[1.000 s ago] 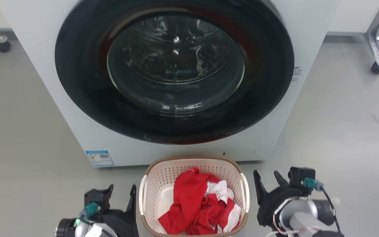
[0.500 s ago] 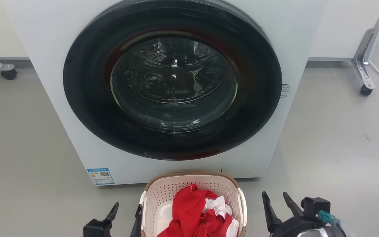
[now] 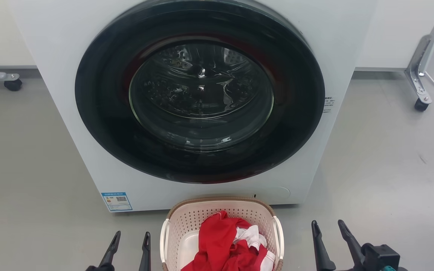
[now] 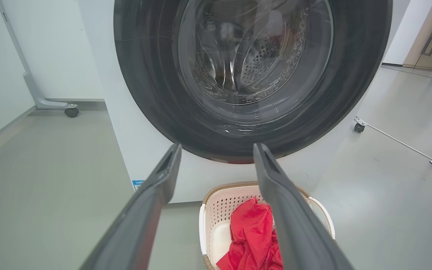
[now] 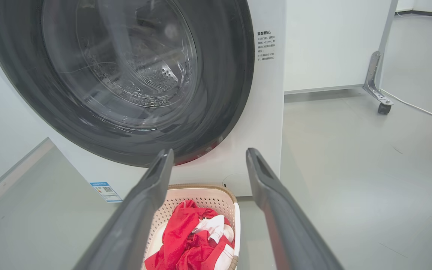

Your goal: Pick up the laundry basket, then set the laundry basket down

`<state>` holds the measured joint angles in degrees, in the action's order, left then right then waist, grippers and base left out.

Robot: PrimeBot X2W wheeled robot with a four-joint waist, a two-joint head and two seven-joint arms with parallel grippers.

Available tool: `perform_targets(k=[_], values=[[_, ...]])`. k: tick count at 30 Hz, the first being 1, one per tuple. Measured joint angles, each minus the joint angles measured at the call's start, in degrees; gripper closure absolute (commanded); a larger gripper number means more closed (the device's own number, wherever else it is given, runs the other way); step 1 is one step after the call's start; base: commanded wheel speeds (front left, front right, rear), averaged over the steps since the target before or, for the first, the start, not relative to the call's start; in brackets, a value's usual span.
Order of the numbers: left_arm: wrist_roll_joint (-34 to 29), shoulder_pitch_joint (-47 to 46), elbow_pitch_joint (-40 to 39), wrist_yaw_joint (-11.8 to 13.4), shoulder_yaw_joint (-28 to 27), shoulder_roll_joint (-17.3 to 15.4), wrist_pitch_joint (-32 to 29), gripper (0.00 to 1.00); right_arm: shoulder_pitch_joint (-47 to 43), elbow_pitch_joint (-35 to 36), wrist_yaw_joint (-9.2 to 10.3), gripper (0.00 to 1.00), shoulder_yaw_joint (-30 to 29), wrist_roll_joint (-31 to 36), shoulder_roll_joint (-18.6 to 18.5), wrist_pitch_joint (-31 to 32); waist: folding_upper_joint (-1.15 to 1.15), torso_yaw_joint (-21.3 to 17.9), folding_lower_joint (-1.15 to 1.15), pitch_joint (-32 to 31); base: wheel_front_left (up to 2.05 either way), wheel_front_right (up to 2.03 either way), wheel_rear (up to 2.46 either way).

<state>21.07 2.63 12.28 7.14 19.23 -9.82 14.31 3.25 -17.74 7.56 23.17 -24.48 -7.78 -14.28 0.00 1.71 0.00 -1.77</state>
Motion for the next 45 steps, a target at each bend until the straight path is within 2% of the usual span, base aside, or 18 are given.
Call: perform_targets(k=[6, 17, 45], values=[[-4.19, 3.51, -4.82, 0.0, -2.55, 1.07, 0.0, 0.0, -4.81, 8.02, 0.0, 0.0, -3.83, 6.28, 1.58, -0.01, 0.0, -0.07, 0.0, 0.41, 0.0, 0.0, 0.0], [-7.27, 4.89, -8.47, 0.0, -3.93, 2.91, 0.0, 0.0, -7.93, 15.4, 0.0, 0.0, -6.88, 11.44, 3.2, -0.01, 0.0, -0.17, 0.0, 1.1, 0.0, 0.0, 0.0], [-10.69, 4.88, -11.65, 0.0, -4.39, 4.14, 0.0, 0.0, -9.79, 20.4, 0.0, 0.0, -9.12, 14.91, 4.33, -0.01, 0.0, 0.0, 0.0, 1.68, 0.0, 0.0, 0.0]])
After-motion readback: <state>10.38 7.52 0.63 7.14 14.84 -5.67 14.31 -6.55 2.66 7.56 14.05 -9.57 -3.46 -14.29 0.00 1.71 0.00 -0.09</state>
